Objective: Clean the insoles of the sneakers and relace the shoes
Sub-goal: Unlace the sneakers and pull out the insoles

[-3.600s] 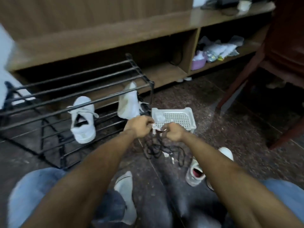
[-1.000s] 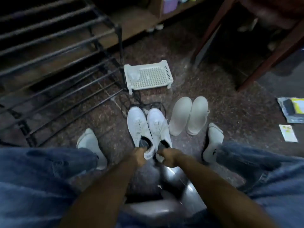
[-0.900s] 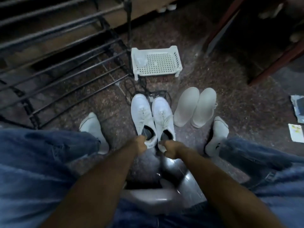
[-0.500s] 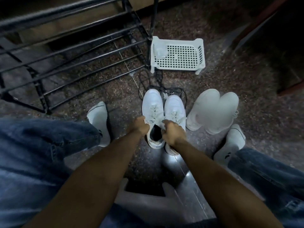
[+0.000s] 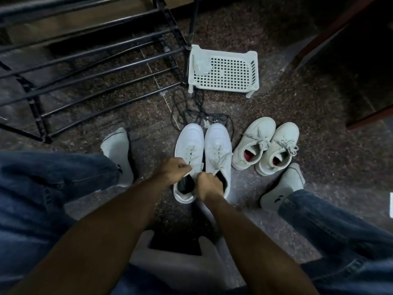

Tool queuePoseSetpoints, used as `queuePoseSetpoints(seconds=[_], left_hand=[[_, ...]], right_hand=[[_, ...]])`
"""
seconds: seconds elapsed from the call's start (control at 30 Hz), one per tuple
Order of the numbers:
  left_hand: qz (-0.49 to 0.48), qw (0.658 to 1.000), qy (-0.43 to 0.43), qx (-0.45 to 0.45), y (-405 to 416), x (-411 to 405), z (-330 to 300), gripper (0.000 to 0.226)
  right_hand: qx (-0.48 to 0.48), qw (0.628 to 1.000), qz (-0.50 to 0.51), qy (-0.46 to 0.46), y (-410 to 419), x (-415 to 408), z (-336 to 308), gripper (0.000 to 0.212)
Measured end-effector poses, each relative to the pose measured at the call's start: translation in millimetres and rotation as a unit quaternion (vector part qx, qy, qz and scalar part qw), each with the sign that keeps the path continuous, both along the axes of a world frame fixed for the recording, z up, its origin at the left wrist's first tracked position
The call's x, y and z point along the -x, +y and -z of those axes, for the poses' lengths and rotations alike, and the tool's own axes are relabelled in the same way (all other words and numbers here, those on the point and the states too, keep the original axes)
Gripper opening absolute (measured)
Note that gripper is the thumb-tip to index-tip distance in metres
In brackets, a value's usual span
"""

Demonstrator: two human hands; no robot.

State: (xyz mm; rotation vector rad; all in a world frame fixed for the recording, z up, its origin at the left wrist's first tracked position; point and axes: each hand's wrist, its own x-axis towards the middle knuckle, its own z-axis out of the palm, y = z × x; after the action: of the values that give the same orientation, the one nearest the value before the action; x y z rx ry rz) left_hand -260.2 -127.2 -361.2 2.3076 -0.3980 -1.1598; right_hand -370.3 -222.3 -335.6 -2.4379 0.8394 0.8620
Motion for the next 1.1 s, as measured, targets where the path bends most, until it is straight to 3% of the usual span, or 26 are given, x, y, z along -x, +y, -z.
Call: queuePoseSetpoints(seconds=[0.13, 0.3, 0.4, 0.47, 0.57, 0.67, 0.77, 0.83, 0.9, 0.93, 1.03, 1.1], left_hand=[[0.009, 0.999, -0.028, -0.031, -5, 10, -5, 0.023], [0.085, 0.977, -0.134, -0.139, -25, 17, -15, 0.029], [0.015, 0.985, -0.111, -0.129, -37, 19, -14, 0.027], [-0.07, 0.994, -0.041, -0.069, -40, 11, -10, 0.021], [-0.185, 0.981, 0.042, 0.029, -36, -5, -18, 0.01], [-0.296, 0.945, 0.072, 0.121, -40, -21, -35, 0.024], [-0.452, 0.839, 0.13, 0.273, -56, -52, -69, 0.023], [-0.477, 0.806, 0.103, 0.334, -70, -82, -97, 0.015], [-0.455, 0.813, 0.067, 0.356, -81, -108, -123, 0.007], [-0.428, 0.833, 0.046, 0.349, -85, -116, -130, 0.005], [-0.283, 0.925, -0.044, 0.25, -84, -118, -114, 0.036], [-0.222, 0.959, -0.071, 0.162, -72, -100, -84, 0.041]], right_hand=[[-0.013, 0.997, 0.065, -0.027, 6, 5, 1, 0.028], [-0.026, 0.994, 0.102, -0.036, 3, 2, 4, 0.03], [-0.009, 0.996, 0.087, -0.033, 1, -2, 8, 0.022], [0.006, 0.998, 0.057, -0.029, 2, -2, 10, 0.022], [0.027, 0.999, 0.014, -0.033, 5, -2, 14, 0.025], [0.038, 0.999, -0.019, -0.03, 7, -3, 14, 0.023], [0.035, 0.999, -0.035, -0.024, 7, -3, 14, 0.02], [0.032, 0.999, -0.038, -0.018, 7, -2, 14, 0.02], [0.021, 0.999, -0.024, -0.016, 5, -3, 13, 0.02], [0.012, 1.0, -0.01, -0.016, 4, -3, 12, 0.02], [-0.014, 0.999, 0.043, -0.024, -1, -4, 10, 0.022], [-0.025, 0.996, 0.072, -0.042, -6, -2, 9, 0.029]])
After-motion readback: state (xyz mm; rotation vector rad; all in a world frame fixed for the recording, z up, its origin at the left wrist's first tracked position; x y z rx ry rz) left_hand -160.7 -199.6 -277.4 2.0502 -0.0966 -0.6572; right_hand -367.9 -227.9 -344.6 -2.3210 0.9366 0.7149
